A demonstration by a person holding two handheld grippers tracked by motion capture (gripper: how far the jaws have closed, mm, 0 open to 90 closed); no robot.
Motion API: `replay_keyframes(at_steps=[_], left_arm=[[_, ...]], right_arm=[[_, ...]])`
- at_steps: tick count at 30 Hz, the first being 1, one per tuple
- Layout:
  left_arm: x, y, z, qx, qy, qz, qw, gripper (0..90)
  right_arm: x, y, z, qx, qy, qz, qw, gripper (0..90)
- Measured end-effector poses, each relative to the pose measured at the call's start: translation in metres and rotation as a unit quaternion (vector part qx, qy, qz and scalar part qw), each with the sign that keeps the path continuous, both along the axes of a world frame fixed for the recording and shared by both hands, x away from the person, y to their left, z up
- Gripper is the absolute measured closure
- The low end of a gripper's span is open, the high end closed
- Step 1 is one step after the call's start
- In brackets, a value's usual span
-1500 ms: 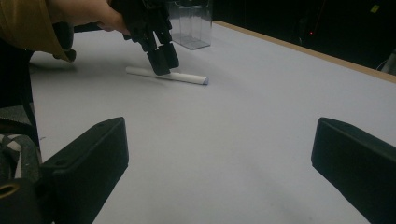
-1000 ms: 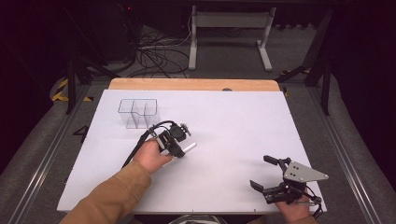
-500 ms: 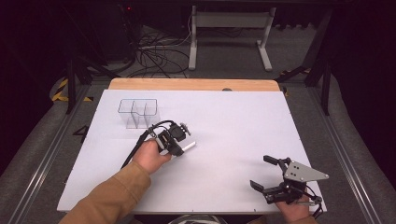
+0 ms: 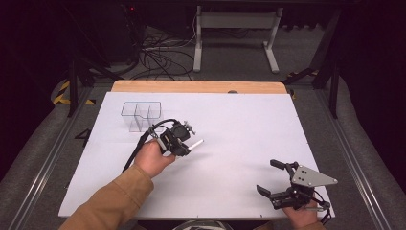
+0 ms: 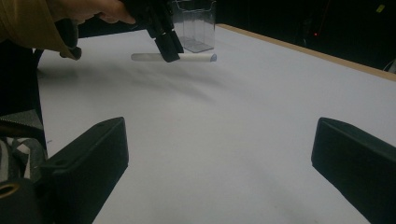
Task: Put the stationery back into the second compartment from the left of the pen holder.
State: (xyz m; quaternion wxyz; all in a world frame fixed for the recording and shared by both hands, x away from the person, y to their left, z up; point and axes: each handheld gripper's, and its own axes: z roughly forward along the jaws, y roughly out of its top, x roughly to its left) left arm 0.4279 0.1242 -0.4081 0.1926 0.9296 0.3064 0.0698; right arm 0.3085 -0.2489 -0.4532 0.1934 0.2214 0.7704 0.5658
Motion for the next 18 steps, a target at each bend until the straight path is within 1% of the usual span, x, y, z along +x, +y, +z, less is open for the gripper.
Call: replay_keyframes(at_steps=[3, 8, 10, 12, 14, 15, 16, 17, 18], left_arm=[[0.000, 0.001, 0.002, -0.001, -0.003, -0.001, 1.0000, 78.3], [-0.001, 0.003, 0.006, -0.010, -0.010, 0.000, 0.9999, 78.3], [-0.001, 0.006, 0.009, -0.021, -0.016, 0.001, 0.9997, 78.3], [-0.002, 0.007, 0.011, -0.023, -0.019, 0.001, 0.9996, 78.3], [-0.002, 0.009, 0.014, -0.035, -0.028, 0.001, 0.9990, 78.3], [-0.002, 0.012, 0.018, -0.048, -0.034, 0.002, 0.9983, 78.3], [-0.002, 0.014, 0.020, -0.053, -0.039, 0.001, 0.9978, 78.3], [-0.002, 0.014, 0.020, -0.053, -0.039, 0.001, 0.9978, 78.3], [-0.003, 0.015, 0.021, -0.061, -0.044, 0.004, 0.9971, 78.3]], right_arm=[[0.000, 0.000, 0.000, 0.000, 0.000, 0.000, 1.0000, 4.3], [0.000, 0.000, 0.000, 0.000, -0.001, 0.000, 1.0000, 4.3], [0.000, 0.000, 0.000, 0.000, 0.000, 0.000, 1.0000, 4.3], [0.000, 0.000, 0.000, -0.001, 0.000, 0.000, 1.0000, 4.3], [0.000, 0.000, 0.000, -0.001, 0.000, 0.000, 1.0000, 4.3], [0.000, 0.000, 0.000, -0.001, 0.000, 0.000, 1.0000, 4.3], [0.000, 0.000, 0.000, 0.000, 0.001, 0.000, 1.0000, 4.3], [0.000, 0.000, 0.000, -0.001, 0.000, -0.001, 1.0000, 4.3], [0.000, 0.000, 0.000, -0.001, 0.000, 0.000, 1.0000, 4.3]])
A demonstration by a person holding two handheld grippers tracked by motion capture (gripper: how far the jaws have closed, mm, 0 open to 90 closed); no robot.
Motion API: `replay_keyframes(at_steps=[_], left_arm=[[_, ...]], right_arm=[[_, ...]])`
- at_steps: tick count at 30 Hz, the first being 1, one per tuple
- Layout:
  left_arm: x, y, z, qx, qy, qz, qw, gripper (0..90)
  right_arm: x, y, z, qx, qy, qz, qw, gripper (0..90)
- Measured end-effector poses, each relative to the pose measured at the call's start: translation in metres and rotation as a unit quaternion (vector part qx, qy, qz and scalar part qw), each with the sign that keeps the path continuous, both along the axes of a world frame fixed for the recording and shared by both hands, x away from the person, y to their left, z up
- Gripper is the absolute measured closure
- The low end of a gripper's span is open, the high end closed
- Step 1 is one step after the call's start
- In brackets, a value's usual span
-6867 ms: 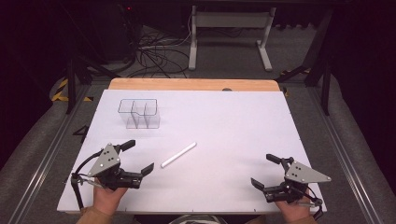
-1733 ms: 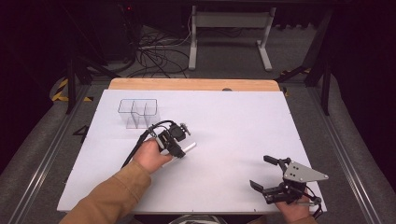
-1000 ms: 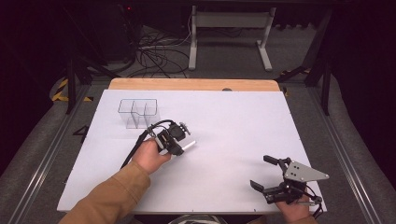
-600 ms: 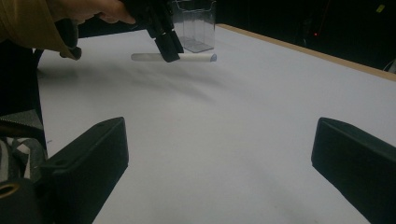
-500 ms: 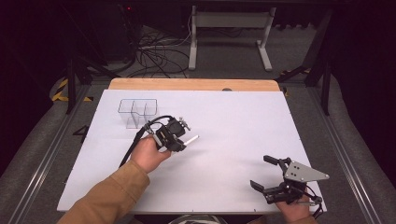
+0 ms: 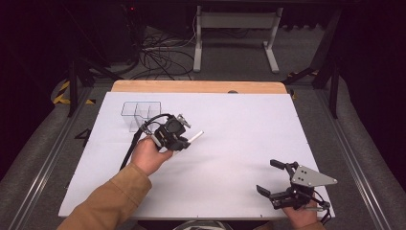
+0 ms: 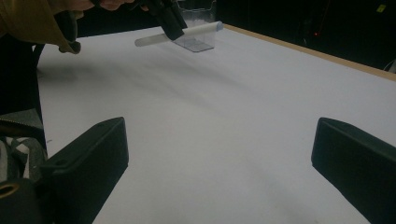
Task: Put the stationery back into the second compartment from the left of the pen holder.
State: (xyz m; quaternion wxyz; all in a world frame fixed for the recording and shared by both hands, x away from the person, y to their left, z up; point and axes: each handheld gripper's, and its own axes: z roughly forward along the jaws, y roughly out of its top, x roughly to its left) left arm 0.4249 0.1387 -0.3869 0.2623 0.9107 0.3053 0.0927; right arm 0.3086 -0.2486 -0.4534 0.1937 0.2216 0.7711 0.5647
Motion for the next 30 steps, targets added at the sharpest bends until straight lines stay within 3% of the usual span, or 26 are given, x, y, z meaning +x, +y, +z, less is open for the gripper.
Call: replay_keyframes(at_steps=[3, 8, 11, 18, 21, 22, 24, 25, 26, 27, 29, 30], left_arm=[[-0.001, 0.005, 0.006, -0.018, -0.013, 0.002, 0.9997, 78.3], [-0.002, 0.016, 0.016, -0.062, -0.044, 0.014, 0.9970, 78.3], [-0.002, 0.020, 0.020, -0.077, -0.056, 0.020, 0.9953, 78.3], [-0.002, 0.038, 0.031, -0.137, -0.094, 0.038, 0.9853, 78.3], [-0.002, 0.041, 0.032, -0.151, -0.103, 0.040, 0.9823, 78.3], [-0.002, 0.044, 0.034, -0.163, -0.113, 0.047, 0.9790, 78.3], [-0.002, 0.046, 0.035, -0.172, -0.128, 0.053, 0.9753, 78.3], [-0.002, 0.046, 0.035, -0.172, -0.128, 0.053, 0.9753, 78.3], [-0.002, 0.048, 0.036, -0.187, -0.137, 0.060, 0.9708, 78.3], [-0.002, 0.048, 0.036, -0.187, -0.137, 0.060, 0.9708, 78.3], [-0.002, 0.050, 0.038, -0.202, -0.149, 0.065, 0.9659, 78.2], [-0.002, 0.052, 0.039, -0.212, -0.160, 0.067, 0.9619, 78.2]], right_arm=[[0.000, 0.000, 0.000, 0.000, 0.000, 0.000, 1.0000, 4.3], [0.000, 0.000, 0.000, 0.000, 0.000, 0.000, 1.0000, 4.3], [0.000, 0.000, 0.000, 0.000, -0.001, 0.000, 1.0000, 4.3], [0.000, 0.000, 0.000, 0.000, 0.000, 0.001, 1.0000, 4.3], [0.000, 0.000, 0.000, -0.001, -0.001, 0.001, 1.0000, 4.3], [0.000, 0.000, 0.000, -0.001, -0.001, 0.000, 1.0000, 4.3], [0.000, 0.000, 0.000, -0.001, -0.001, 0.001, 1.0000, 4.3], [0.000, 0.000, 0.000, -0.001, -0.001, 0.001, 1.0000, 4.3], [0.000, 0.000, 0.000, -0.001, -0.001, 0.001, 1.0000, 4.3], [0.000, 0.000, 0.000, -0.001, -0.001, 0.001, 1.0000, 4.3], [0.000, 0.000, 0.000, -0.001, -0.001, 0.001, 1.0000, 4.3], [0.000, 0.000, 0.000, -0.001, -0.001, 0.001, 1.0000, 4.3]])
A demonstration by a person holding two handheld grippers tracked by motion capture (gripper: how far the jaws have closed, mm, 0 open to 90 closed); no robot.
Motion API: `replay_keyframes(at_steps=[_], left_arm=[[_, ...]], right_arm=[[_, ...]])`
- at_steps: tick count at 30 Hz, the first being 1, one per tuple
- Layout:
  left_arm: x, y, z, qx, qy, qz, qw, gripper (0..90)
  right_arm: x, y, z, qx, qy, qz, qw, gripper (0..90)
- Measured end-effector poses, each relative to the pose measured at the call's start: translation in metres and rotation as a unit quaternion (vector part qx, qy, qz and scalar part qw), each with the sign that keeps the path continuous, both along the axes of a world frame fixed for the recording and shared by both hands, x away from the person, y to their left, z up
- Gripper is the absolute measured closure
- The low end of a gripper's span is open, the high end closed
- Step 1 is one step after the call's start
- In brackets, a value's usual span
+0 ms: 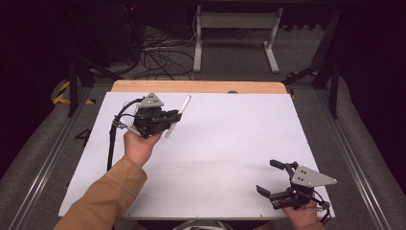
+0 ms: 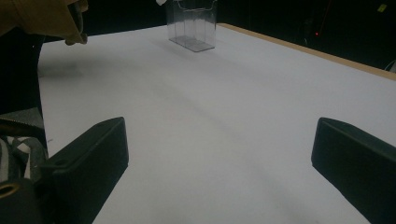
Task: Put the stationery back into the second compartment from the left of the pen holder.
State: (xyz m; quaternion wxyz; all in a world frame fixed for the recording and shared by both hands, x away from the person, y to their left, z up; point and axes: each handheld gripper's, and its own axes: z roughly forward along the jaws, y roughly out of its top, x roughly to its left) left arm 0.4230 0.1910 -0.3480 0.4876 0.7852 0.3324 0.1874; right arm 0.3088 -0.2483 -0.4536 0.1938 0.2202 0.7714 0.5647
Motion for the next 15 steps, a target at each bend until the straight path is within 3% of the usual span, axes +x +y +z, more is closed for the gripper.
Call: replay_keyframes(at_steps=[1, 7, 15], left_arm=[[0.000, 0.000, 0.000, 0.000, 0.000, 0.000, 1.0000, 78.2], [0.006, 0.010, 0.002, -0.045, -0.020, 0.009, 0.9987, 78.0], [0.012, 0.021, 0.001, -0.091, -0.045, 0.010, 0.9948, 77.9]], right_arm=[[0.000, 0.000, 0.000, 0.000, 0.001, 0.000, 1.0000, 4.3], [0.000, 0.000, 0.000, 0.002, 0.001, 0.001, 1.0000, 4.3], [0.000, 0.000, 0.000, 0.001, 0.000, 0.001, 1.0000, 4.3]])
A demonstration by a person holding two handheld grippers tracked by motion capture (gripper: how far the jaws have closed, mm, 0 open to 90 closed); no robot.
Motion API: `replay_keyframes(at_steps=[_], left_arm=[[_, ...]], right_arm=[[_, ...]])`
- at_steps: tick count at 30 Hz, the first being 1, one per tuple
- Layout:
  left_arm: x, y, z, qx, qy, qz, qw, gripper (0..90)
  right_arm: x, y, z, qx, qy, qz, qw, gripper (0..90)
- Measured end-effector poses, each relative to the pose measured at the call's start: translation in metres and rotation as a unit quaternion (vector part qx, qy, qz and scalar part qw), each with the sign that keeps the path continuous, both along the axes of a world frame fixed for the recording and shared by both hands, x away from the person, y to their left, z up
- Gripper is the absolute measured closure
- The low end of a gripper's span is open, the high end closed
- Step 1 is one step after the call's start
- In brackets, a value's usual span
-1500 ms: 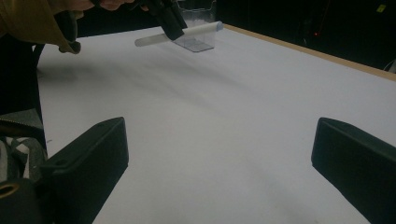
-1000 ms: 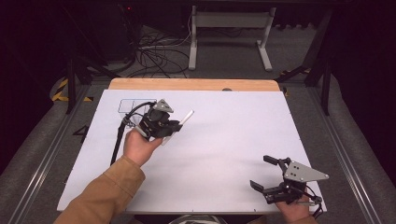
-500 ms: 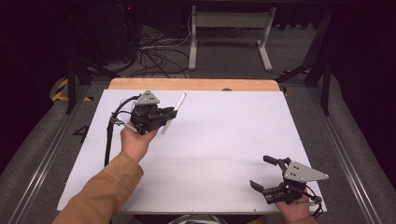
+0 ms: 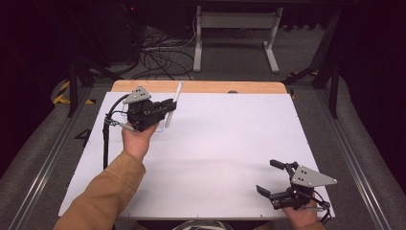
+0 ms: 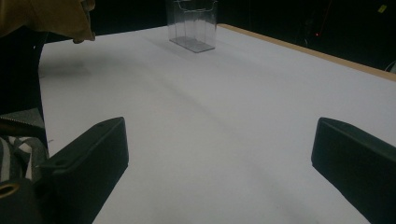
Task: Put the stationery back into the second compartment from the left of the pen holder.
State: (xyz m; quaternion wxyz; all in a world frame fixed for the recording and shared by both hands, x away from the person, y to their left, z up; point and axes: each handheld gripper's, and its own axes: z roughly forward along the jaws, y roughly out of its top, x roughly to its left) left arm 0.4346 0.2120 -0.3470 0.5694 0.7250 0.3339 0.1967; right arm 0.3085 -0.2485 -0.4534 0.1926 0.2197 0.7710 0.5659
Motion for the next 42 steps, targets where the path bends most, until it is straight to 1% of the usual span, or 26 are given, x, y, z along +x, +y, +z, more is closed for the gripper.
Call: replay_keyframes(at_steps=[4, 6, 9, 11, 12, 14, 15, 18, 19, 20, 21, 23, 27, 35, 37, 42], left_arm=[[0.005, 0.005, -0.001, -0.015, -0.017, 0.002, 0.9997, 77.8], [0.007, 0.008, -0.002, -0.017, -0.028, 0.008, 0.9994, 77.8], [0.011, 0.012, -0.002, -0.029, -0.035, 0.015, 0.9988, 77.8], [0.012, 0.013, -0.002, -0.031, -0.036, 0.018, 0.9987, 77.8], [0.014, 0.015, -0.002, -0.036, -0.039, 0.024, 0.9983, 77.8], [0.015, 0.017, -0.003, -0.037, -0.042, 0.029, 0.9980, 77.8], [0.017, 0.020, -0.004, -0.041, -0.045, 0.035, 0.9975, 77.8], [0.021, 0.024, -0.006, -0.039, -0.052, 0.046, 0.9968, 77.7], [0.022, 0.025, -0.006, -0.041, -0.052, 0.049, 0.9966, 77.8], [0.023, 0.027, -0.007, -0.038, -0.053, 0.053, 0.9964, 77.8], [0.023, 0.027, -0.007, -0.038, -0.053, 0.053, 0.9964, 77.7], [0.026, 0.030, -0.009, -0.038, -0.057, 0.064, 0.9956, 77.7], [0.031, 0.035, -0.011, -0.041, -0.055, 0.077, 0.9946, 77.7], [0.036, 0.045, -0.016, -0.035, -0.063, 0.103, 0.9921, 77.8], [0.038, 0.050, -0.017, -0.036, -0.062, 0.111, 0.9912, 77.8], [0.041, 0.057, -0.020, -0.040, -0.055, 0.121, 0.9903, 77.7]], right_arm=[[0.000, 0.000, 0.000, 0.000, 0.000, 0.000, 1.0000, 4.3], [0.000, 0.000, 0.000, 0.000, 0.000, 0.001, 1.0000, 4.3], [0.000, 0.000, 0.000, -0.001, 0.000, 0.001, 1.0000, 4.3], [0.000, 0.000, 0.000, -0.001, 0.000, 0.001, 1.0000, 4.3], [0.000, 0.000, -0.001, -0.001, 0.001, 0.001, 1.0000, 4.3], [0.001, 0.000, -0.001, -0.001, 0.001, 0.001, 1.0000, 4.3], [0.000, 0.000, -0.001, -0.001, 0.001, 0.001, 1.0000, 4.3], [0.000, 0.000, -0.001, -0.002, 0.001, 0.001, 1.0000, 4.3], [0.000, 0.000, -0.001, -0.002, 0.001, 0.001, 1.0000, 4.3], [0.000, 0.000, -0.001, -0.002, 0.001, 0.002, 1.0000, 4.3], [0.000, 0.000, -0.001, -0.002, 0.001, 0.002, 1.0000, 4.3], [0.001, 0.000, -0.001, -0.002, 0.001, 0.002, 1.0000, 4.3], [0.001, 0.000, -0.001, -0.002, 0.001, 0.003, 1.0000, 4.3], [0.000, 0.000, -0.001, -0.001, 0.002, 0.004, 1.0000, 4.3], [0.000, 0.000, -0.001, -0.002, 0.003, 0.004, 1.0000, 4.3], [0.000, 0.001, -0.001, -0.002, 0.003, 0.005, 1.0000, 4.3]])
